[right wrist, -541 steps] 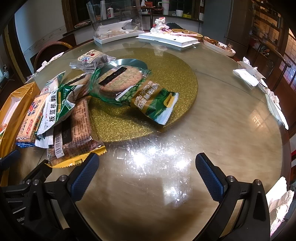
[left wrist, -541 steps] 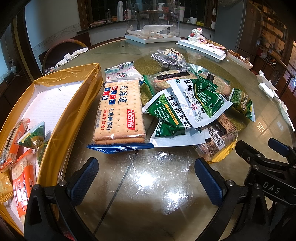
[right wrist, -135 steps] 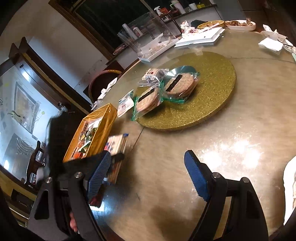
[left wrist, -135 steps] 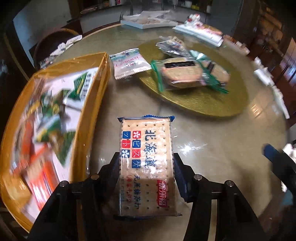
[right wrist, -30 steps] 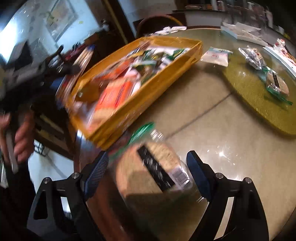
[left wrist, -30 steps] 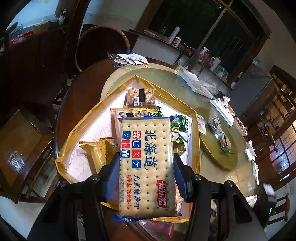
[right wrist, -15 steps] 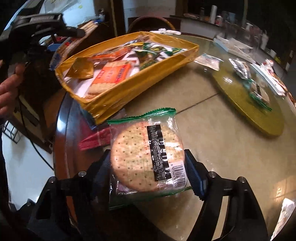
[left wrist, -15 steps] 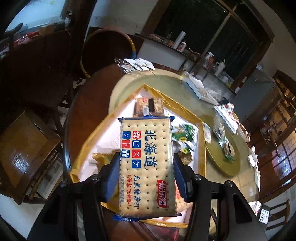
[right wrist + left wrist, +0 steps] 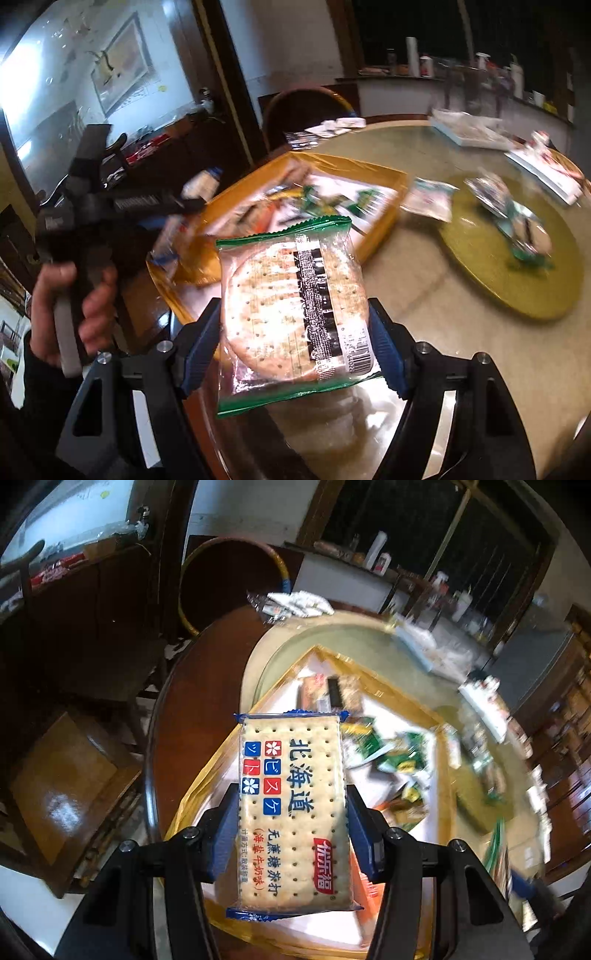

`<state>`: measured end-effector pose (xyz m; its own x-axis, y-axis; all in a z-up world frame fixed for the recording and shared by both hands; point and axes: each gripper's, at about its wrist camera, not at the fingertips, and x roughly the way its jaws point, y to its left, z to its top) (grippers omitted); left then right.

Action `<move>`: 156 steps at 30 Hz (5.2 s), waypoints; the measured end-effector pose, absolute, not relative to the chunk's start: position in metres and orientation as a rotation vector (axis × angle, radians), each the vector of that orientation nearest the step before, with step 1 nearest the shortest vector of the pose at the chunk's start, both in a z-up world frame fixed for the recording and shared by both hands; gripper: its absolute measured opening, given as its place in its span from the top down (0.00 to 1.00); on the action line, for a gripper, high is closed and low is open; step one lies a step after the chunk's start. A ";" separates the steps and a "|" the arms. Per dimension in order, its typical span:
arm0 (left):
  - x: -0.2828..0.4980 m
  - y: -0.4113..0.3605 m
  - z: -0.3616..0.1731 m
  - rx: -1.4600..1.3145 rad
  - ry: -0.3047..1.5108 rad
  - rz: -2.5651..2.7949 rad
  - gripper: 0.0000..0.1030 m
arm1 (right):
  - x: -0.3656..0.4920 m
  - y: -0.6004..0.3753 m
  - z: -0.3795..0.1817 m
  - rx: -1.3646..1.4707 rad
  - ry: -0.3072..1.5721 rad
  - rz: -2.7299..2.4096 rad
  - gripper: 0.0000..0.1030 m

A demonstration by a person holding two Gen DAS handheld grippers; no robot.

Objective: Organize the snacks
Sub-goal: 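Open both tools to drop the packs into the yellow box, then grasp another round cracker bag on the lazy susan with the right tool, then grasp the white red-seal pack with the left tool while the right tool holds its bag, then carry both held packs over the yellow box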

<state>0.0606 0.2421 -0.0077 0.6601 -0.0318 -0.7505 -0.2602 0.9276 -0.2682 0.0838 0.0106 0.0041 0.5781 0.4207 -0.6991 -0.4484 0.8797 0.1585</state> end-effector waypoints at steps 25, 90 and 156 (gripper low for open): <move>0.025 0.215 0.022 -0.404 0.729 0.083 0.21 | 0.091 -0.012 0.017 0.162 0.769 0.538 0.20; 0.161 -0.012 0.010 -0.064 0.923 -0.268 0.21 | 0.076 -0.234 -0.043 0.273 0.948 -0.087 0.26; 0.029 0.004 -0.054 -0.081 0.951 -0.302 0.52 | 0.074 -0.200 -0.049 0.169 0.911 -0.037 0.26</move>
<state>0.0294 0.0037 -0.0543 0.5422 -0.2895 -0.7888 0.2185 0.9551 -0.2003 0.0737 -0.2003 -0.0488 0.6136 0.0401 -0.7886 0.1032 0.9861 0.1304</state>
